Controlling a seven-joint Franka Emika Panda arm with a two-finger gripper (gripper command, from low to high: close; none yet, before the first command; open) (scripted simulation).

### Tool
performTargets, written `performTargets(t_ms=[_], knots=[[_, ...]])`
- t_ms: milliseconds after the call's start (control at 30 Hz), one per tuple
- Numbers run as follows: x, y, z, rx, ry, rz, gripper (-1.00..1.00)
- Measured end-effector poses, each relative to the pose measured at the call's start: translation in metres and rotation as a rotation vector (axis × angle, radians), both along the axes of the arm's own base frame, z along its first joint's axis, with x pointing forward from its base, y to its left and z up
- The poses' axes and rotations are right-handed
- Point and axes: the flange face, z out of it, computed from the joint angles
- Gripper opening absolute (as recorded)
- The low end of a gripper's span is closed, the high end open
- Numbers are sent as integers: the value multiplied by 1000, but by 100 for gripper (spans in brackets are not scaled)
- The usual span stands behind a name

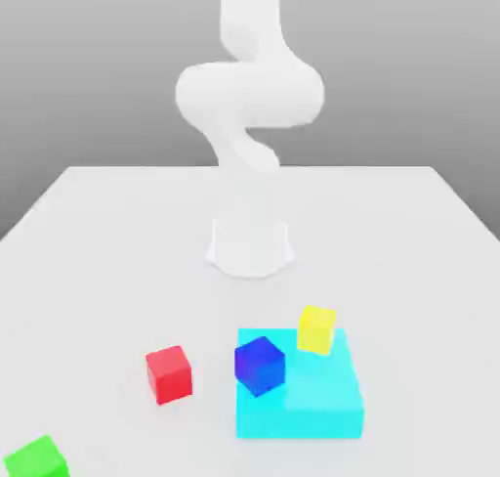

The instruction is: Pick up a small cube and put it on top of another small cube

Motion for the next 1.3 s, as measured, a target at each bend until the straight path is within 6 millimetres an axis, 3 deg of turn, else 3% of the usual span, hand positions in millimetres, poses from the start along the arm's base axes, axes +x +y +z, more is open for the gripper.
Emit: performTargets(t_ms=[133, 300, 467, 667, 867, 900, 1133, 1300], knots=[[43, -26, -99, 90, 142, -179, 0], [58, -60, -224, 193, 306, -412, 0], [37, -88, -343, 287, 463, -655, 0], [-22, -106, -460, 382, 627, -935, 0], [-27, -104, -520, 388, 644, -955, 0], [-28, -104, -527, 387, 644, -955, -100], [-28, -104, -529, 387, 642, -955, -100], [-26, -104, -488, 387, 642, -956, -100]])
